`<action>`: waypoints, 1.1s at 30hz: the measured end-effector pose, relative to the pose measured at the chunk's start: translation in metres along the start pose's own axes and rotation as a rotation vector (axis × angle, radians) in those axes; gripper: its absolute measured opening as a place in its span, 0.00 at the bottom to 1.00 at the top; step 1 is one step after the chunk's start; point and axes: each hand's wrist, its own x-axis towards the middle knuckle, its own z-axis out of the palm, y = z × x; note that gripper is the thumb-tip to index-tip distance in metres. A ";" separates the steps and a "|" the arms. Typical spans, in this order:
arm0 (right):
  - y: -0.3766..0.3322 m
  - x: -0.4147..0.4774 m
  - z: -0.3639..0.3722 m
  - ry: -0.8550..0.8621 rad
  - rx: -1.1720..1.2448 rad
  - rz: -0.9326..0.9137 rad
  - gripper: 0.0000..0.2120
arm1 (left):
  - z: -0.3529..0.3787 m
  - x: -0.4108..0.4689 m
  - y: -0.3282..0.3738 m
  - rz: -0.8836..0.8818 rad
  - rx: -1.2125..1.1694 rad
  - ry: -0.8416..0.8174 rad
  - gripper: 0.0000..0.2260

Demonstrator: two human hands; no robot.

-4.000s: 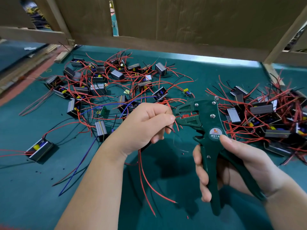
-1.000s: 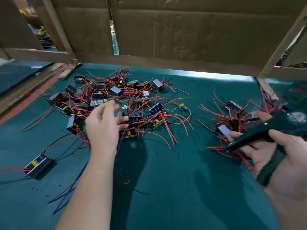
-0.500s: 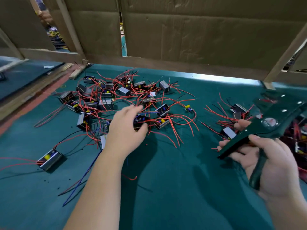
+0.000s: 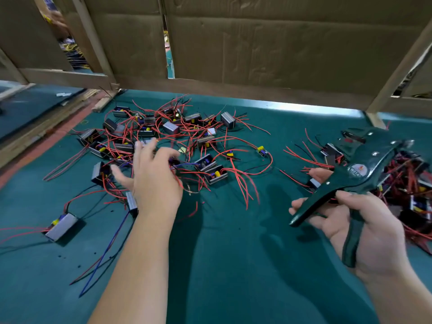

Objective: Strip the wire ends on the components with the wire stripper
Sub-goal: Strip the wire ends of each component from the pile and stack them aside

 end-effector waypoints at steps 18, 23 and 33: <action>0.003 -0.002 0.006 -0.045 0.053 0.082 0.27 | -0.041 -0.017 0.044 0.552 -0.535 0.323 0.14; 0.001 -0.002 0.007 -0.053 0.081 0.103 0.25 | -0.040 0.004 0.059 0.405 -0.344 -0.006 0.18; -0.002 -0.002 0.006 -0.072 0.110 0.130 0.28 | 0.018 0.067 0.055 0.225 0.206 -0.459 0.17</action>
